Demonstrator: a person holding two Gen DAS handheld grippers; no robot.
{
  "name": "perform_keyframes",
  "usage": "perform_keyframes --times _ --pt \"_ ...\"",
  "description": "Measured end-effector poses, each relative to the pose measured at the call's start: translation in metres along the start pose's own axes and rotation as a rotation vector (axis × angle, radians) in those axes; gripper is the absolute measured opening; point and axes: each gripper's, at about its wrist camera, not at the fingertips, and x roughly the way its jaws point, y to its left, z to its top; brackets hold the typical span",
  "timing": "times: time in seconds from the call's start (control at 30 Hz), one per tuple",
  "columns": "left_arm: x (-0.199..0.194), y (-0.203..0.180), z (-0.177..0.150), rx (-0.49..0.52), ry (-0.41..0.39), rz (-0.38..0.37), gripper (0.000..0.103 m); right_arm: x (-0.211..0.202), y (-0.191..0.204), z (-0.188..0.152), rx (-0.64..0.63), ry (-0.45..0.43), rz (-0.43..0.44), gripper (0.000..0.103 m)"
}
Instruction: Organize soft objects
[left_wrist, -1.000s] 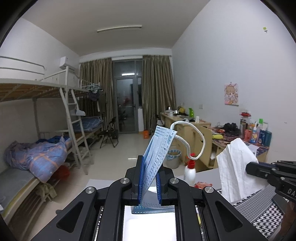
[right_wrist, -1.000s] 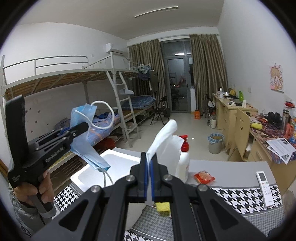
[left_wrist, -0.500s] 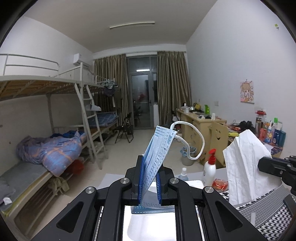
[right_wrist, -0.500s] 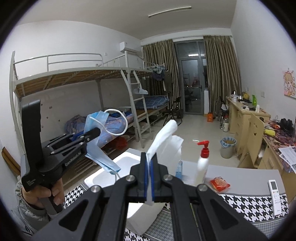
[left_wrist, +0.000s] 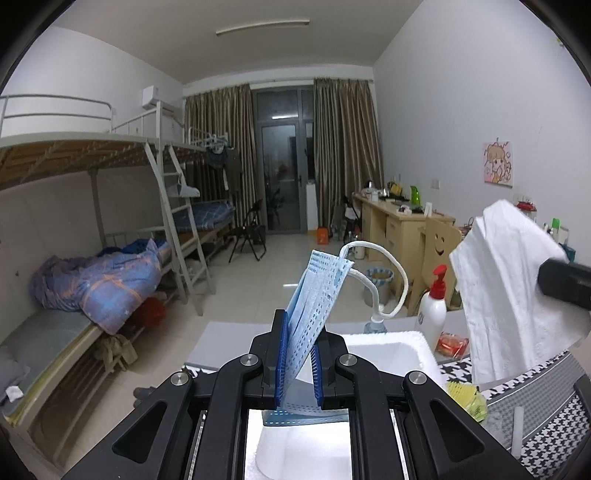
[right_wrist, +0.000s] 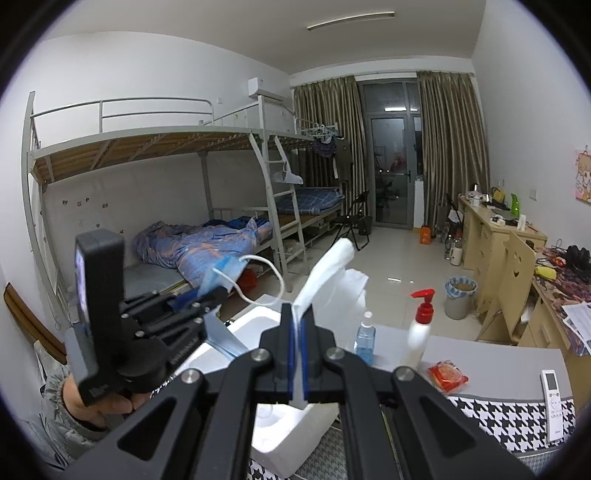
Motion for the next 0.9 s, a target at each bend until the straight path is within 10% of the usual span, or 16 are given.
perform_keyframes --times 0.17,0.3,0.5,0.9 --pt "0.016 0.002 -0.008 0.002 0.066 -0.029 0.017 0.012 0.002 0.000 0.002 0.028 -0.001 0.005" --pt "0.022 0.005 -0.011 -0.005 0.092 -0.045 0.065 0.016 0.004 0.001 0.004 0.034 -0.001 0.005" --pt "0.015 0.010 -0.010 -0.018 0.039 -0.022 0.099 0.017 0.006 0.001 0.002 0.039 -0.006 0.005" --pt "0.021 0.008 -0.016 0.036 0.090 -0.027 0.102 0.020 0.009 0.001 -0.002 0.043 -0.006 0.005"
